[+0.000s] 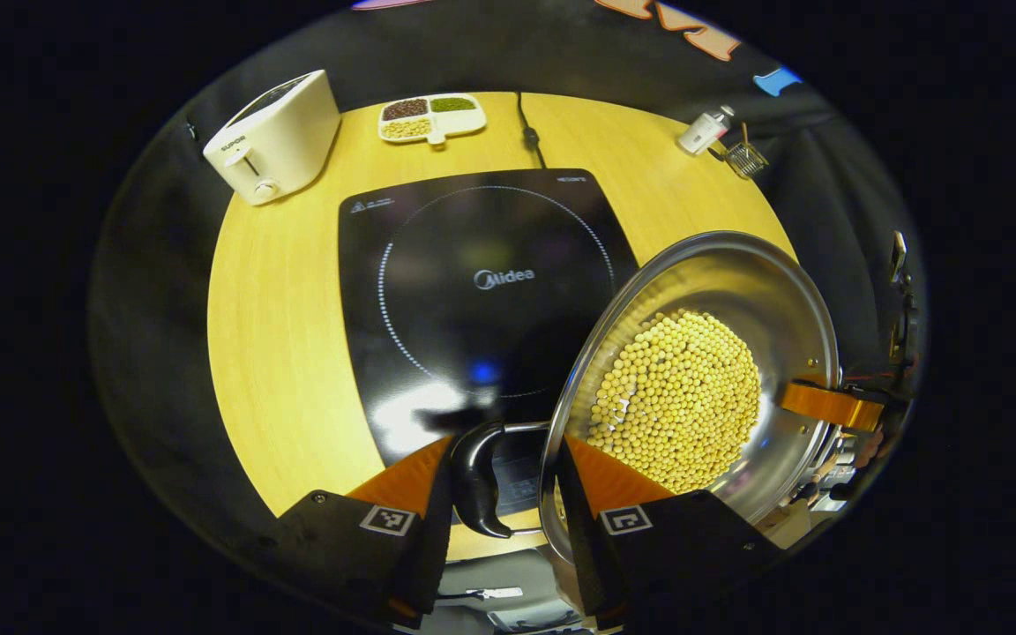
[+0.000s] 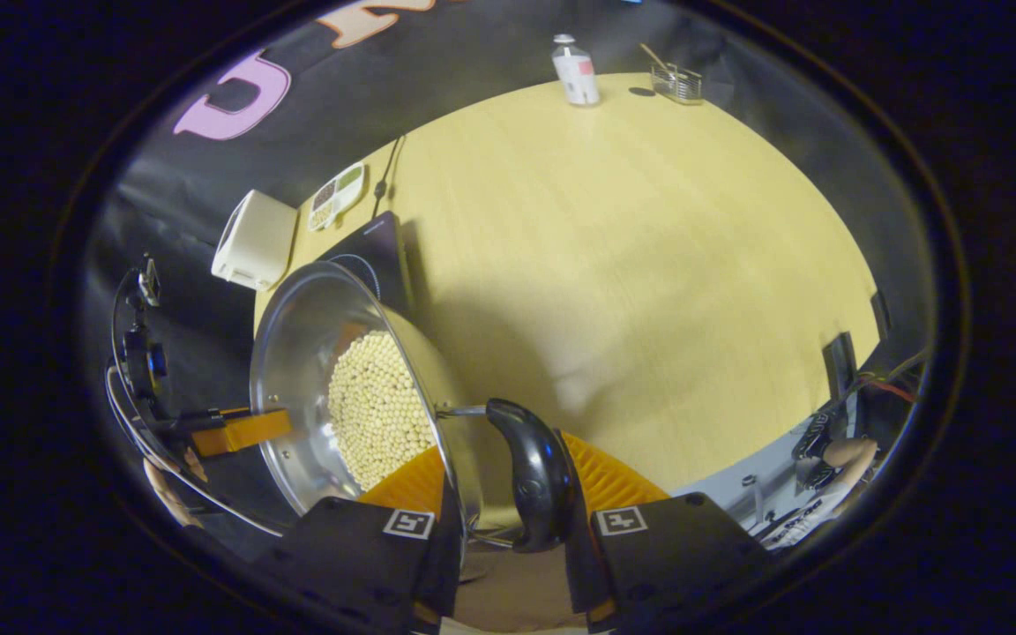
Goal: First push the handle of the pot to place it horizontally, then grasp the pot with both hands and set it on the induction cooktop.
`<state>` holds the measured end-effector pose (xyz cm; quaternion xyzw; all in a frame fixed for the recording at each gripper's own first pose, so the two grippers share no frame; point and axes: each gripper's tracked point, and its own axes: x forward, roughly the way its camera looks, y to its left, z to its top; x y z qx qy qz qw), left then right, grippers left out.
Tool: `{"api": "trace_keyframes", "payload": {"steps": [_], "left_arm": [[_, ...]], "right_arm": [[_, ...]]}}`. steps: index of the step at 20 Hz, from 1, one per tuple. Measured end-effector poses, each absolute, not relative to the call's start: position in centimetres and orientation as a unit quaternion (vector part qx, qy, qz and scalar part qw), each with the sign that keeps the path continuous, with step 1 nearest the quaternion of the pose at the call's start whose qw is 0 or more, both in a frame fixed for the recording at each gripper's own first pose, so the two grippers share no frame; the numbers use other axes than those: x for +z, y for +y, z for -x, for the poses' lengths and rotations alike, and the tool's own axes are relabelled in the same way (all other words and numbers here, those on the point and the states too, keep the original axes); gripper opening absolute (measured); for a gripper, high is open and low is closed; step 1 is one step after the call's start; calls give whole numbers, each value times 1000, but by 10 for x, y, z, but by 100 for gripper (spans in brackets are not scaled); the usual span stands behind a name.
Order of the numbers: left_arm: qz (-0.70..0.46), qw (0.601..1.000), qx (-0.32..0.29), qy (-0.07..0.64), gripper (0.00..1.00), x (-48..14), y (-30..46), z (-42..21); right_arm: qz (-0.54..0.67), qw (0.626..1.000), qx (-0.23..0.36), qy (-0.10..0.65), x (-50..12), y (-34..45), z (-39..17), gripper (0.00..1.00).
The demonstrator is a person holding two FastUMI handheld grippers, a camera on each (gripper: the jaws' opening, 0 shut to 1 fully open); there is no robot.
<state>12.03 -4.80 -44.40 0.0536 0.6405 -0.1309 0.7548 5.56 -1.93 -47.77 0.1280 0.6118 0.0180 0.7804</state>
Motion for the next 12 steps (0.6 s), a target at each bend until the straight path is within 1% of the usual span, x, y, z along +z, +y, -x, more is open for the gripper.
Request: {"api": "trace_keyframes", "payload": {"steps": [1, 2, 4, 5, 6, 7, 12], "left_arm": [[-54, 758, -129, 637, 61, -446, -48, -120], [-56, 761, -127, 633, 61, -445, -48, -121], [-60, 769, -120, 624, 62, -446, -46, -123], [-63, 773, -116, 621, 61, -446, -46, -123], [-67, 777, -111, 616, 61, -447, -46, -124], [-71, 781, -108, 611, 61, -448, -46, -124], [-79, 794, -92, 595, 61, -448, -46, -126]], "right_arm": [[-129, 782, 20, 610, -476, -22, -56, 46], [-132, 782, 23, 608, -473, -22, -57, 51], [-137, 782, 30, 608, -470, -32, -58, 51], [-140, 782, 32, 607, -469, -37, -60, 46], [-143, 782, 34, 606, -468, -40, -63, 58], [-144, 782, 37, 605, -466, -45, -63, 52], [-151, 785, 49, 599, -458, -59, -73, 52]]}}
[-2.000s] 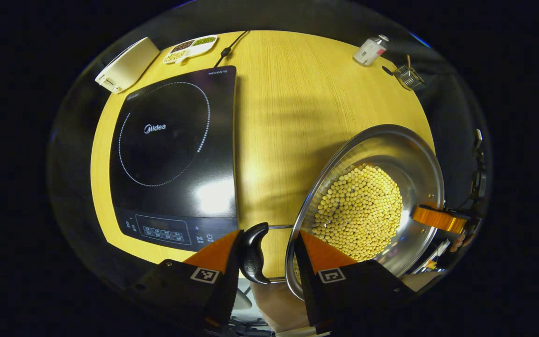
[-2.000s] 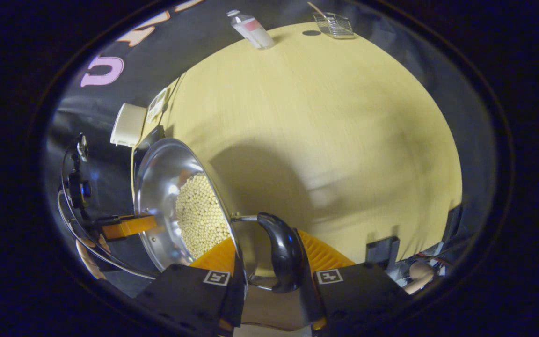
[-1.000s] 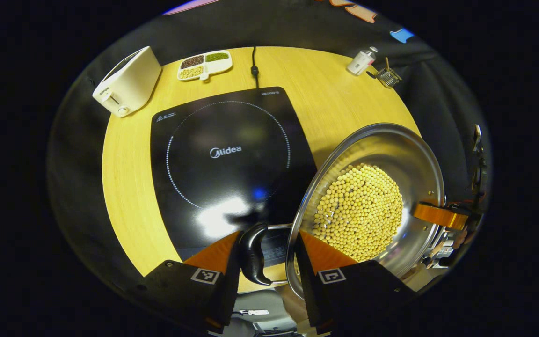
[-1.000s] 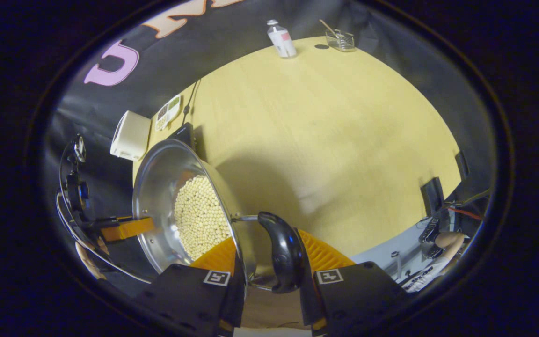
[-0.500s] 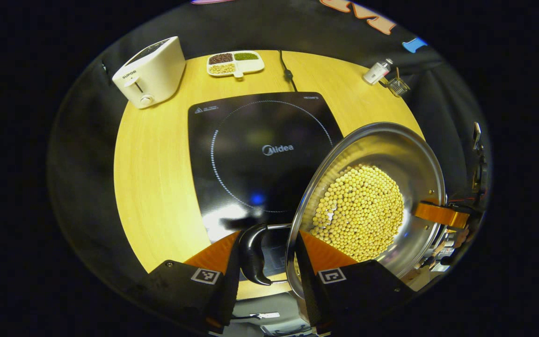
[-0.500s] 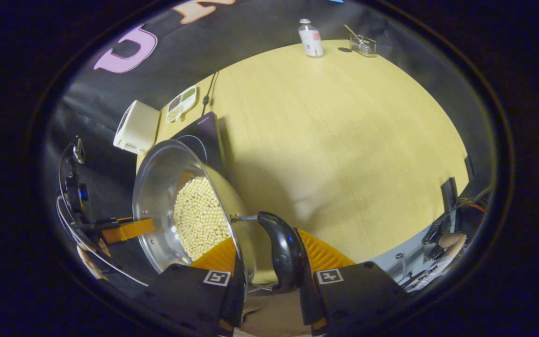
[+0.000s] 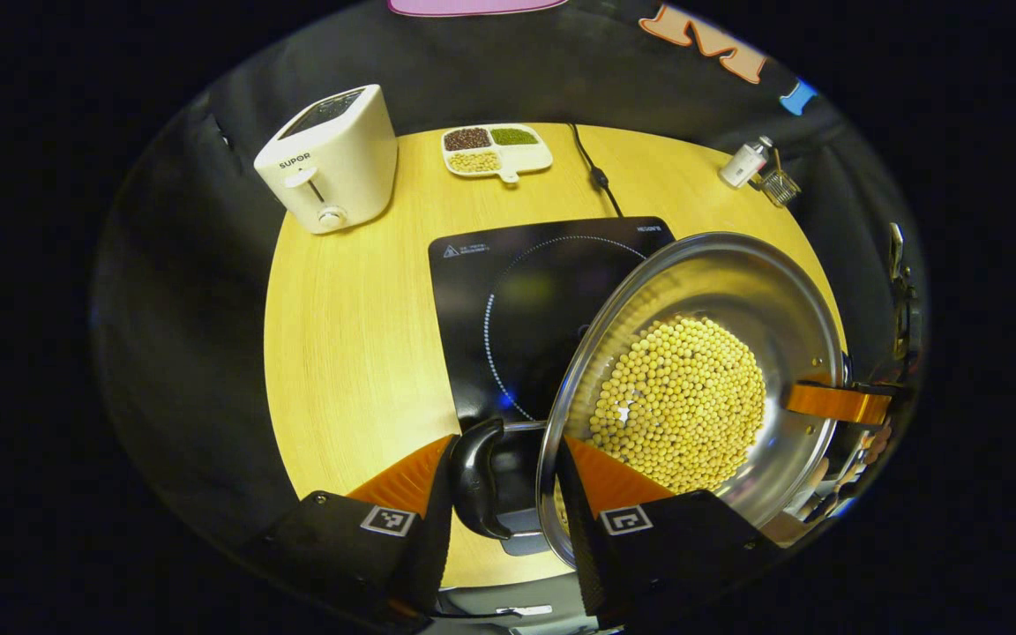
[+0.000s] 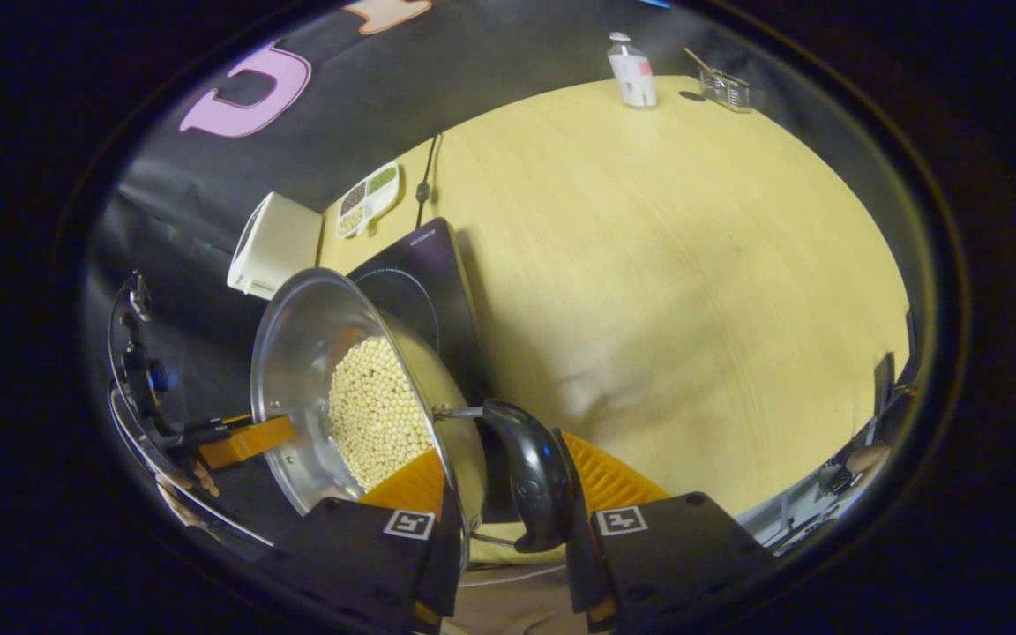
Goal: First push the handle of the pot to place it horizontally, then grasp the pot with both hands and set it on the induction cooktop.
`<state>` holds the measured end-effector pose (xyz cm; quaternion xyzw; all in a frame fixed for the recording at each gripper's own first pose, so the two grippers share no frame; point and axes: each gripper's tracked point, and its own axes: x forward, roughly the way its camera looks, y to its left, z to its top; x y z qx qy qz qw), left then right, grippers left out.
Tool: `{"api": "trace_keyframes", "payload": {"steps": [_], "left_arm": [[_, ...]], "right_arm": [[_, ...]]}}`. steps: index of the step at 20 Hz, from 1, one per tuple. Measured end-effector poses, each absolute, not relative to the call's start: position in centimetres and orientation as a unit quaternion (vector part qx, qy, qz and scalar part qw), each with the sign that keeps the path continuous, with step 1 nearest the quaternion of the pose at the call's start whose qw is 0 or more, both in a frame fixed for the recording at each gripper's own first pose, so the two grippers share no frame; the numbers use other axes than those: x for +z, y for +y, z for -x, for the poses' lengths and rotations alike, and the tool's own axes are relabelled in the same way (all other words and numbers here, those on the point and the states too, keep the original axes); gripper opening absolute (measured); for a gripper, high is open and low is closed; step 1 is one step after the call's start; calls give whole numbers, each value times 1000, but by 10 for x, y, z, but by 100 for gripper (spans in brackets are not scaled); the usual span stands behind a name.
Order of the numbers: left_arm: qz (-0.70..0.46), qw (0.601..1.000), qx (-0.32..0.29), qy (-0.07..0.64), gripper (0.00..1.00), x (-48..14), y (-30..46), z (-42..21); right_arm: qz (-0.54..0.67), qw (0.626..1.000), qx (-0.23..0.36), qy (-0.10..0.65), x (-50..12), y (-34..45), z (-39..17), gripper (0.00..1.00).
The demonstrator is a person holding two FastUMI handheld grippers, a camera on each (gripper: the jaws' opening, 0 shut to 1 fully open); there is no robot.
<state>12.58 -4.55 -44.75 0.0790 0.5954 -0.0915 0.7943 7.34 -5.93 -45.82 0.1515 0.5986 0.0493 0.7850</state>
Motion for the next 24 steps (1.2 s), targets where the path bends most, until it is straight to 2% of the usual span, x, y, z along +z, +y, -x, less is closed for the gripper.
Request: {"api": "trace_keyframes", "payload": {"steps": [11, 12, 24], "left_arm": [[-101, 804, -54, 584, 61, -442, -46, -127], [-104, 805, -52, 582, 61, -441, -46, -129], [-114, 814, -45, 568, 61, -440, -48, -130]], "right_arm": [[-156, 778, 78, 604, -469, -66, -94, 51], [-158, 777, 79, 604, -469, -68, -96, 45], [-160, 775, 81, 606, -467, -76, -104, 45]]}}
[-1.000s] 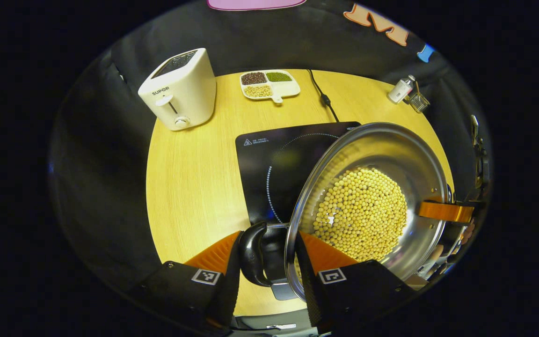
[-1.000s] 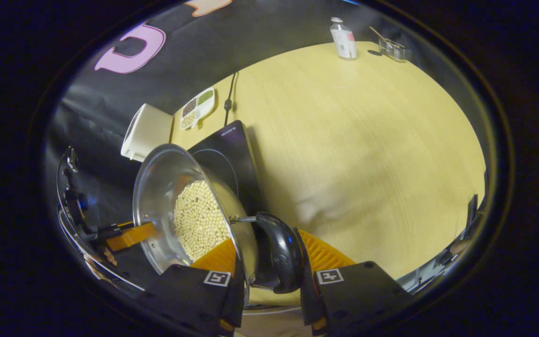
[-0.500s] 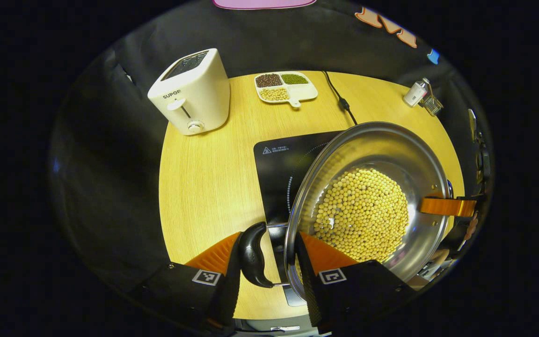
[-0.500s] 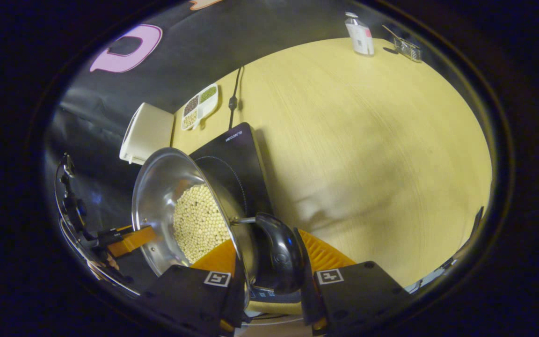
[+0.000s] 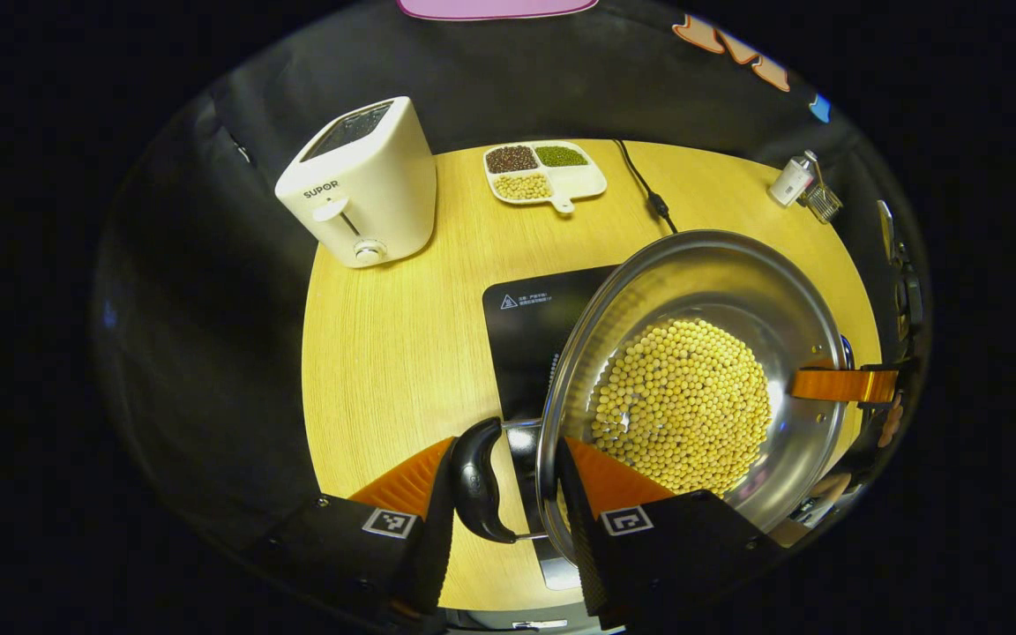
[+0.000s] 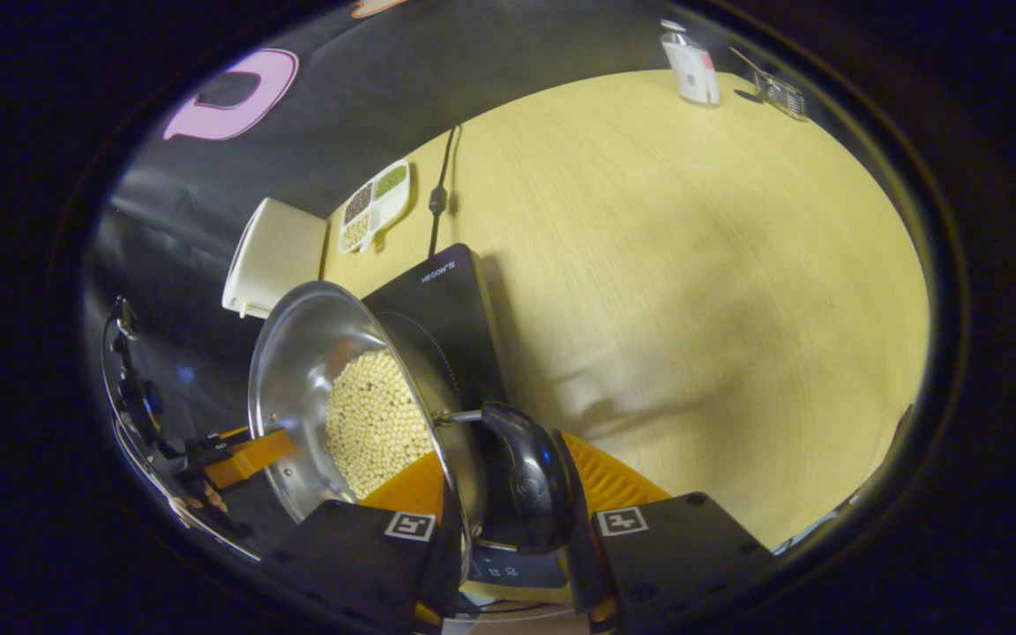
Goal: First push the handle of the pot to place it horizontally, then grasp the pot with both hands and set it on the induction cooktop.
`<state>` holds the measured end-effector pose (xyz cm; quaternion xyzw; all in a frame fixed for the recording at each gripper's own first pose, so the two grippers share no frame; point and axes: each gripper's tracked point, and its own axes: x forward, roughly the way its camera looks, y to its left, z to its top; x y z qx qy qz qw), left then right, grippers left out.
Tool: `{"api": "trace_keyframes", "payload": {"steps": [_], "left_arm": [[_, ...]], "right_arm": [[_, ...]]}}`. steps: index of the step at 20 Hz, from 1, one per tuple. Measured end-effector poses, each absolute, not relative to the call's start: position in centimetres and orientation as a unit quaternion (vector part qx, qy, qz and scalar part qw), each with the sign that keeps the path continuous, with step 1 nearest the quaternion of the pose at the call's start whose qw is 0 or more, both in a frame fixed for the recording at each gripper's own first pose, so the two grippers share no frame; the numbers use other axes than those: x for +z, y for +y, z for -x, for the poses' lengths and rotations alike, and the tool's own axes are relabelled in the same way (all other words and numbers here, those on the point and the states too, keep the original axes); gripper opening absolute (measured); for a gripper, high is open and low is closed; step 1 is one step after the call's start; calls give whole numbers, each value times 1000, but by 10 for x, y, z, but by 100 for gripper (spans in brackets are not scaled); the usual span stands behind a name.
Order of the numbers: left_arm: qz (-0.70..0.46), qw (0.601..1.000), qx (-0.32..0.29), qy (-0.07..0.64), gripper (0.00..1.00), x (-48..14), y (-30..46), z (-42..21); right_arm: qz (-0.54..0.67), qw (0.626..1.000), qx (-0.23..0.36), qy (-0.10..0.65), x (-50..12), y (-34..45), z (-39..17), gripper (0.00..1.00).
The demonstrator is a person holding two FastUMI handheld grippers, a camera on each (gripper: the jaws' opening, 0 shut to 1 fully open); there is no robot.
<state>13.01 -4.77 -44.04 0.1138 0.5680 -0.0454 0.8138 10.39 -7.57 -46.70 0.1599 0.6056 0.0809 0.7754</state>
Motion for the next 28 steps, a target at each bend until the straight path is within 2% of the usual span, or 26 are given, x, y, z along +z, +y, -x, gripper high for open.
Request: {"api": "trace_keyframes", "payload": {"steps": [4, 5, 14, 15, 17, 18, 19, 20, 21, 22, 24, 26, 27, 28], "left_arm": [[-116, 819, -44, 560, 61, -440, -48, -131], [-115, 818, -43, 562, 61, -440, -48, -130], [-99, 819, -43, 564, 65, -442, -48, -127], [-99, 819, -44, 564, 65, -443, -48, -128], [-100, 819, -48, 562, 66, -442, -48, -128], [-102, 819, -50, 562, 66, -443, -48, -129], [-103, 819, -51, 562, 67, -443, -47, -129], [-104, 820, -51, 561, 67, -442, -47, -130], [-104, 821, -49, 559, 68, -442, -47, -131], [-104, 821, -45, 559, 68, -443, -46, -130], [-106, 826, -34, 552, 70, -442, -42, -133], [-104, 833, -19, 543, 91, -442, -38, -135], [-95, 833, -16, 544, 100, -443, -41, -132], [-85, 836, -18, 542, 100, -443, -46, -130]], "right_arm": [[-162, 774, 83, 606, -466, -76, -105, 45], [-161, 773, 85, 607, -466, -76, -104, 52], [-169, 766, 88, 614, -466, -71, -106, 51], [-169, 766, 88, 614, -465, -71, -105, 45], [-166, 764, 88, 617, -460, -72, -104, 45], [-166, 764, 87, 617, -465, -72, -103, 54], [-166, 765, 85, 617, -465, -72, -101, 49], [-165, 765, 83, 617, -465, -72, -101, 54], [-165, 764, 82, 618, -465, -72, -99, 49], [-165, 764, 81, 619, -464, -72, -99, 54], [-164, 762, 84, 621, -465, -71, -96, 51], [-162, 766, 91, 616, -458, -73, -97, 53], [-167, 771, 98, 607, -451, -73, -98, 49], [-170, 777, 101, 597, -445, -71, -98, 66]]}}
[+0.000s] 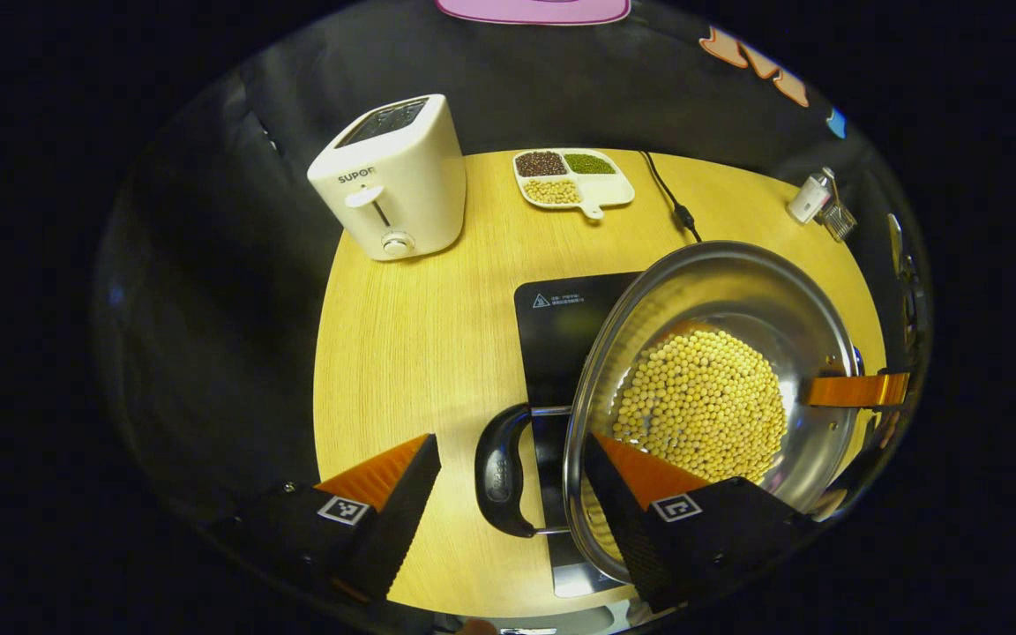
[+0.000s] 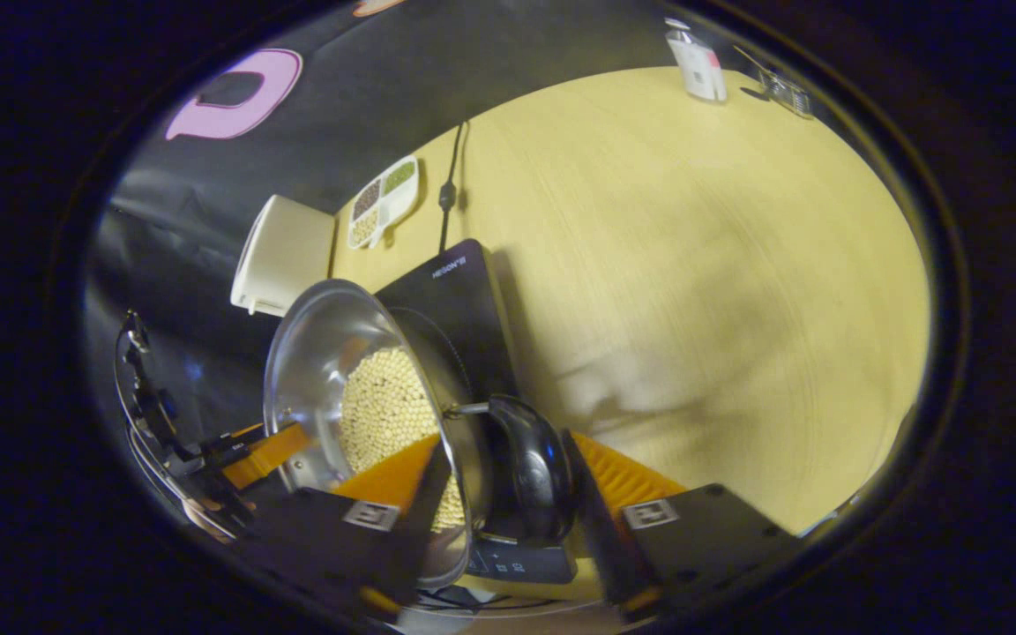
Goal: First push the handle of the pot to place it horizontally, then grasp the pot with both hands and set it on the induction cooktop.
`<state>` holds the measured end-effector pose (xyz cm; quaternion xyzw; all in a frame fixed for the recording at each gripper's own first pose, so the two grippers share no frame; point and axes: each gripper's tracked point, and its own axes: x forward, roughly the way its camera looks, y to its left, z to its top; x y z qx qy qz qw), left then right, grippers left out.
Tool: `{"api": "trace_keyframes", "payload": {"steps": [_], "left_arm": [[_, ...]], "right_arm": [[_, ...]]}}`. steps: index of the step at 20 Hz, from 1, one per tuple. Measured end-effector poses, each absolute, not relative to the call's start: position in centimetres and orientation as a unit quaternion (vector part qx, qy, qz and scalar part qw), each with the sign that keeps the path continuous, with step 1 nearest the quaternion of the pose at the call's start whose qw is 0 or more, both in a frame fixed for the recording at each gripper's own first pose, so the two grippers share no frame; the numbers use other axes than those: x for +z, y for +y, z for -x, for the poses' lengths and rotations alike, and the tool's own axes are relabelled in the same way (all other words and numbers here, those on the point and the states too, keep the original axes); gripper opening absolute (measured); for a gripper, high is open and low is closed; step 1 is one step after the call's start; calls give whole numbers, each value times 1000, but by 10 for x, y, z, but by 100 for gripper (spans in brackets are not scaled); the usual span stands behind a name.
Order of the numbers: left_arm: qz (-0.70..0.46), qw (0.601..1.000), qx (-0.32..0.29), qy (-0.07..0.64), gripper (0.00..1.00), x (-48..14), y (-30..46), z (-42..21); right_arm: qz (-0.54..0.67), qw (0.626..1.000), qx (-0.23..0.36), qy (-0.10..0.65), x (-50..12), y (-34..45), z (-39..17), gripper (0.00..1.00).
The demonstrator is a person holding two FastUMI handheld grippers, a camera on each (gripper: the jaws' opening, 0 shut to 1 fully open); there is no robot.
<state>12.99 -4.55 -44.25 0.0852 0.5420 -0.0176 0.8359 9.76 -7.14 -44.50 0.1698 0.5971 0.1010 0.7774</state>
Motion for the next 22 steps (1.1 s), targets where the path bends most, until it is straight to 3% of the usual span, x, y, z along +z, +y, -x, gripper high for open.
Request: {"api": "trace_keyframes", "payload": {"steps": [2, 3, 5, 6, 7, 12, 13, 14, 16, 17, 19, 20, 21, 22], "left_arm": [[-78, 842, -14, 533, 99, -439, -47, -130], [-81, 845, -11, 529, 99, -438, -45, -130], [-80, 851, -10, 519, 99, -434, -46, -130], [-79, 852, -10, 517, 99, -432, -48, -129], [-79, 854, -10, 514, 98, -430, -48, -127], [-91, 866, 1, 492, 98, -416, -48, -123], [-89, 868, 0, 488, 98, -413, -51, -121], [-87, 871, -1, 484, 98, -410, -56, -119], [-83, 878, -4, 471, 98, -402, -67, -116], [-82, 882, -4, 465, 98, -397, -73, -112], [-80, 890, -1, 450, 98, -389, -86, -108], [-80, 893, 1, 442, 98, -385, -93, -104], [-80, 897, 3, 435, 98, -380, -102, -102], [-80, 900, 7, 429, 98, -374, -112, -96]], "right_arm": [[-176, 794, 99, 573, -431, -78, -107, 100], [-179, 800, 97, 565, -424, -82, -109, 93], [-179, 808, 94, 553, -412, -91, -108, 94], [-177, 811, 94, 549, -406, -94, -107, 100], [-175, 814, 94, 546, -400, -99, -105, 93], [-184, 826, 110, 521, -368, -105, -98, 94], [-182, 829, 112, 517, -364, -109, -97, 100], [-179, 832, 113, 513, -358, -115, -96, 93], [-169, 841, 115, 501, -349, -127, -93, 93], [-162, 847, 118, 493, -344, -135, -92, 100], [-147, 858, 123, 476, -334, -153, -90, 100], [-144, 862, 130, 468, -329, -161, -88, 94], [-141, 865, 138, 461, -322, -170, -85, 100], [-138, 869, 144, 453, -315, -181, -83, 100]]}}
